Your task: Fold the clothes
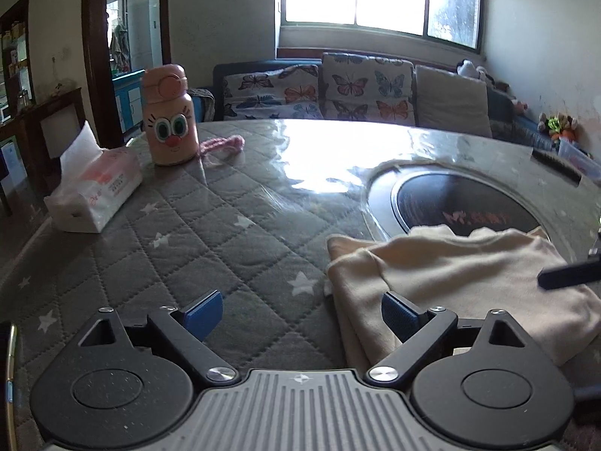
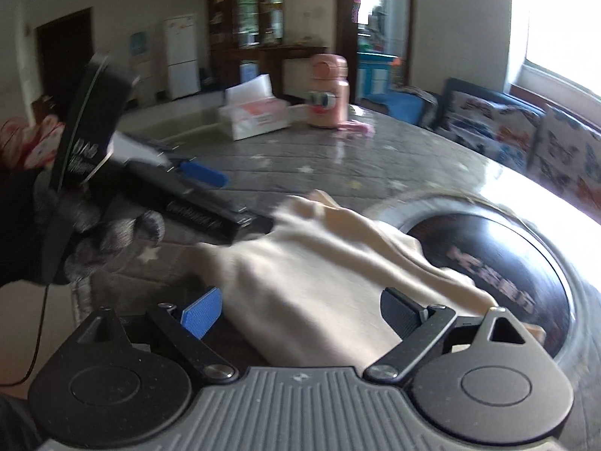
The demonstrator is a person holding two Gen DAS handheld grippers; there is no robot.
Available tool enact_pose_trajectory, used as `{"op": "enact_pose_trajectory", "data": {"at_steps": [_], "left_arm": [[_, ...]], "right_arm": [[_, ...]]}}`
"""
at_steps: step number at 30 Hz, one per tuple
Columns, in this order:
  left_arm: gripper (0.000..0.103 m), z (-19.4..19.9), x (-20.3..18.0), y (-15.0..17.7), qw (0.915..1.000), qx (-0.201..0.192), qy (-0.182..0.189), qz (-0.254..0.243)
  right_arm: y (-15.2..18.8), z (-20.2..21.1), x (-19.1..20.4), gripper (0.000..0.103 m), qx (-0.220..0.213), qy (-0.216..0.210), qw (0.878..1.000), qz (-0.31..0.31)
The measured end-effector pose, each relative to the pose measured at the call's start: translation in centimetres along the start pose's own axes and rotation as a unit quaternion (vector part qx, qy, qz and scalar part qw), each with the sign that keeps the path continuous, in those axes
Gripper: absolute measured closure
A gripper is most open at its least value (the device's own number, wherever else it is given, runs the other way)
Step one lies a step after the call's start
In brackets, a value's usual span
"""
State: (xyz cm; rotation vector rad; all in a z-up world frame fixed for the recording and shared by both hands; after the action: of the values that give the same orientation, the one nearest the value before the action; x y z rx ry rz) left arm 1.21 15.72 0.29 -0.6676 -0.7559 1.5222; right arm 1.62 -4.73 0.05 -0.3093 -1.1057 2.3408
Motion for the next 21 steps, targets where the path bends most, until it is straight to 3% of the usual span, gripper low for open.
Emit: {"op": "enact_pose_trajectory", "data": {"at_steps": [7,9,13,16,18,21], "left_arm": [[0.017,0.6,1.5,-0.4,0.9994,-0.001,0.015,0.031],[0.024,0.8,1.8,-0.3,0.9988,0.002,0.027,0.042],[0.033,0.7,2.1,0.0,0.9955,0.017,0.059,0.072],[0.033,0.6,1.9,0.3,0.9928,0.028,0.079,0.085],[0.033,0.4,1.8,0.4,0.9909,0.034,0.090,0.094],[0.033,-0.1,1.7,0.4,0.9864,0.046,0.108,0.116]], "right_arm": [[-1.1,-2.2,4.2,0.023,0.015,-0.022,0.996,0.081],[-1.3,-2.8,5.1,0.035,0.017,-0.023,0.994,0.103],[-1.4,-4.3,6.8,0.049,0.030,-0.019,0.989,0.140],[-1.3,-5.2,7.6,0.057,0.033,-0.012,0.986,0.161],[-1.2,-5.5,7.8,0.077,0.031,-0.006,0.986,0.163],[-1.3,-5.1,7.3,0.087,0.024,-0.006,0.989,0.143]]}}
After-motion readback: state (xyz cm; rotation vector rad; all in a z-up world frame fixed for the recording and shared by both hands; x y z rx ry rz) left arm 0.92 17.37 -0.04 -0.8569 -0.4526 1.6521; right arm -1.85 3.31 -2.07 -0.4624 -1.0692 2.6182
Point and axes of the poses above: each gripper's, at about its wrist camera, not at the fingertips, and z roughly against the way its jaws point, x to its left, y to its underside, the point moved 2 cm from there along -z, roughly the way its jaws point, and after that the axes turned 2 degrees about -z, right-handed, at the moved point
